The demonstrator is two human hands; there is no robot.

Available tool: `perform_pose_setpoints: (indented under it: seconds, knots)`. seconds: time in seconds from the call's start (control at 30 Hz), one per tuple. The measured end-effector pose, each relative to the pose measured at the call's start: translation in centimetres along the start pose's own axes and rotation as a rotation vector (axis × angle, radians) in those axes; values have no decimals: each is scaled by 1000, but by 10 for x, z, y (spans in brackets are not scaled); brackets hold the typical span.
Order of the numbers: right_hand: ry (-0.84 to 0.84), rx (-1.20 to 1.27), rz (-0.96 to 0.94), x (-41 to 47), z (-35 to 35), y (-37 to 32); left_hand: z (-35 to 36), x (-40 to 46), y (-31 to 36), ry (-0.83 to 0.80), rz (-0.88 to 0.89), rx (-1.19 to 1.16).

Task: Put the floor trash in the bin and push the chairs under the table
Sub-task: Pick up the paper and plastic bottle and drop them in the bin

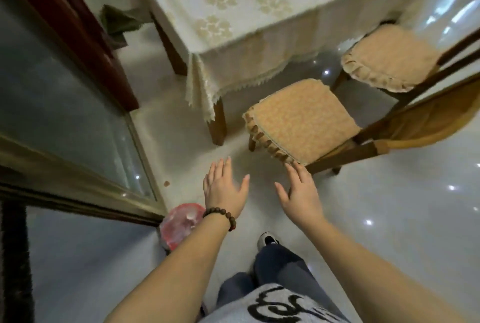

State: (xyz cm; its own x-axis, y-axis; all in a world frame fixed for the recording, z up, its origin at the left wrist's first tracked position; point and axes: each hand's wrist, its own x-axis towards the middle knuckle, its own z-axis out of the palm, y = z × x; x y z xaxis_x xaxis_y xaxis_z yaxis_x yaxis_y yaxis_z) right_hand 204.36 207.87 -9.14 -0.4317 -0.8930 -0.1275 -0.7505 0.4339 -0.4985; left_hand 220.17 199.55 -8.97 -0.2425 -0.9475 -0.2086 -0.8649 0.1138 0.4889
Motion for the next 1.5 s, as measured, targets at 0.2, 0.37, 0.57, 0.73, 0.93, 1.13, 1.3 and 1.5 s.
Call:
perform_pose_setpoints:
  seconds: [0.2,0.37,0.57,0.73,0.93,1.13,1.3,1.5]
  knots:
    - [145,86,362,-66,-23,69,58,-32,72,-199,306,47]
    - [301,132,615,-124,-48,126,97,-65,138,-345,557,77]
    - [466,188,829,-167,-84,197,142,-87,216,-432,754,150]
    - [573,225,903,-176,-123,270,194,-100,295,-465,847,190]
    - [590,240,912,-160,-188,389,275,-112,415,-483,873,223]
    - [564,234,897,-144,-270,506,339,-118,544,-447,862,221]
    - [563,245,880,-118,-324,578,375,-116,622,-447,825,200]
    - [538,239,848,-65,-372,665,430,-91,715,-432,798,181]
